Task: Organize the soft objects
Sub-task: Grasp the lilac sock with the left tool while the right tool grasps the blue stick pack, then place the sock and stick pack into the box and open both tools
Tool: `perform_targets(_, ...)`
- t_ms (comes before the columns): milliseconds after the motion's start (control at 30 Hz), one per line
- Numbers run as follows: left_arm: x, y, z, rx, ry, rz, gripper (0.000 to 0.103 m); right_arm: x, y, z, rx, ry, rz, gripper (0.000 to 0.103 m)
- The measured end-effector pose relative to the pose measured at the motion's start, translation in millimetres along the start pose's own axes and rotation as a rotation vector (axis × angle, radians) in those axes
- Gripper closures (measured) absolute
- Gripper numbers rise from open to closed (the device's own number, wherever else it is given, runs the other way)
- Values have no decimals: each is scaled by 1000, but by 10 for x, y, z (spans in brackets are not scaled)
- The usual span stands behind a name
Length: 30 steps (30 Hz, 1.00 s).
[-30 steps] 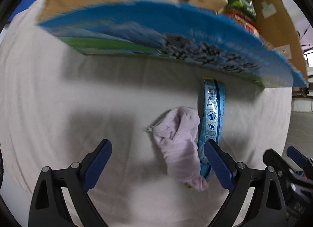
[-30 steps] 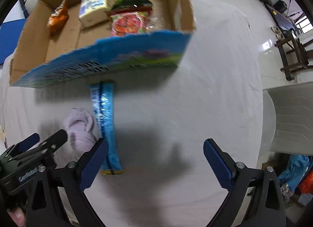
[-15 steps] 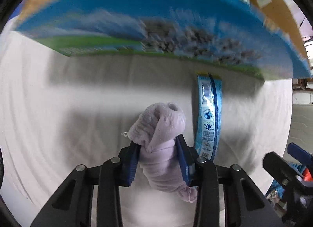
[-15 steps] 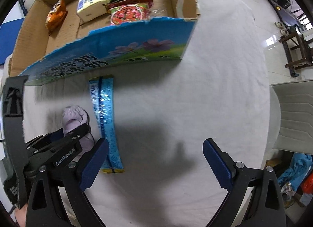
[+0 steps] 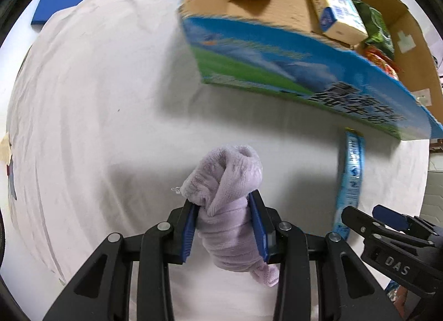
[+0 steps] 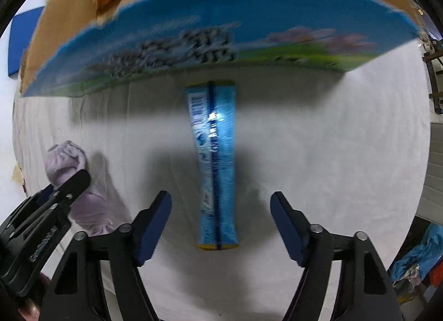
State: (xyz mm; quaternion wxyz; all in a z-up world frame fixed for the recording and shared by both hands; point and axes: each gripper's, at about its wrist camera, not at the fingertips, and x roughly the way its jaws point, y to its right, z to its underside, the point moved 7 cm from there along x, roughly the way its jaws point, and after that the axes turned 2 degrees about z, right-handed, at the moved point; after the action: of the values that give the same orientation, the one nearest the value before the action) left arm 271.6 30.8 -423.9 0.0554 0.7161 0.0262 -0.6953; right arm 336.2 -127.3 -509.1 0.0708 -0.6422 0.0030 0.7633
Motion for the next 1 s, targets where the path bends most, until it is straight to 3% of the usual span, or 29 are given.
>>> perform_targets(167,112,-78,-7,-21,-5,-6,70,191,-181,12,-20,-28,37,37)
perform_targets(333,175,54,36,-30,-7,-4,70,323,-235,29,-26,-46,110,57)
perform_targets(367,190,36,51,-31,-7,-3,70,352,-231,34,-27,-52,132,69)
perform_targets(567,126,11,13,-30,1,2,70,340,-342,81,-61,-27,158,86)
perform_targets(767,-184,120,2,-8,33,36,70,75,-413,240,-102,2,116,89)
perform_targets(1000,-777,379,11,18,110,131,70,-618,-513,405,-148,88,22,89)
